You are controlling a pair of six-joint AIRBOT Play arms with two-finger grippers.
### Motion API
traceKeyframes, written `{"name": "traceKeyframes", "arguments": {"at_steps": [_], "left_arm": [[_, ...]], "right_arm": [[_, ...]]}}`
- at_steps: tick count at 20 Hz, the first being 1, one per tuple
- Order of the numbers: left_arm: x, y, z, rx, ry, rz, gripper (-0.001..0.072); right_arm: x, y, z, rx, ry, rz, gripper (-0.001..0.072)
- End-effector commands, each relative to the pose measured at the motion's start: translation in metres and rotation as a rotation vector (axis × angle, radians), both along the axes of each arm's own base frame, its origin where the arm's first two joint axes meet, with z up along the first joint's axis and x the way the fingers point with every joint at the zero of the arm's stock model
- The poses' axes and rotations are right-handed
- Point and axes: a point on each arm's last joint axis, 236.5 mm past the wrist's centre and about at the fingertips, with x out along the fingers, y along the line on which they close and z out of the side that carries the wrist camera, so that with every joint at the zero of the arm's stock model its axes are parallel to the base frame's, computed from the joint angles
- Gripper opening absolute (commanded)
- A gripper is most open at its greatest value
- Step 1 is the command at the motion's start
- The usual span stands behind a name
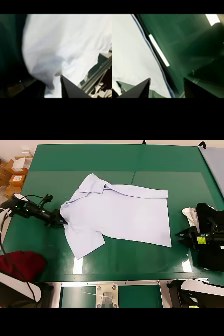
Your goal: Fold the shirts.
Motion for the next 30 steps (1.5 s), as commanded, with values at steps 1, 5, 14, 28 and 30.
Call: {"name": "traceKeyframes", "arguments": {"at_steps": [1,5,14,28,30], "left_arm": [[0.019,-0.007,0.001,-0.018,-0.083,0.023,0.0029],[0.015,-0.008,0.002,-0.023,-0.077,0.009,0.0024],[0.007,-0.006,0.004,-0.016,-0.063,-0.021,0.0023],[-0.098,-0.041,0.634,0.290,-1.905,0.162,0.0023],[-0.175,-0.055,0.689,0.341,-2.127,0.186,0.0024]], "right_arm": [[-0.015,0.024,-0.018,0.006,0.070,0.064,0.0487],[-0.017,0.061,-0.031,0.031,0.112,0.205,0.0478],[-0.015,0.072,-0.027,0.028,0.097,0.257,0.0016],[0.043,0.085,0.585,-0.750,-1.597,0.028,0.0015],[-0.013,0.101,0.650,-0.904,-1.781,-0.084,0.0015]]}}
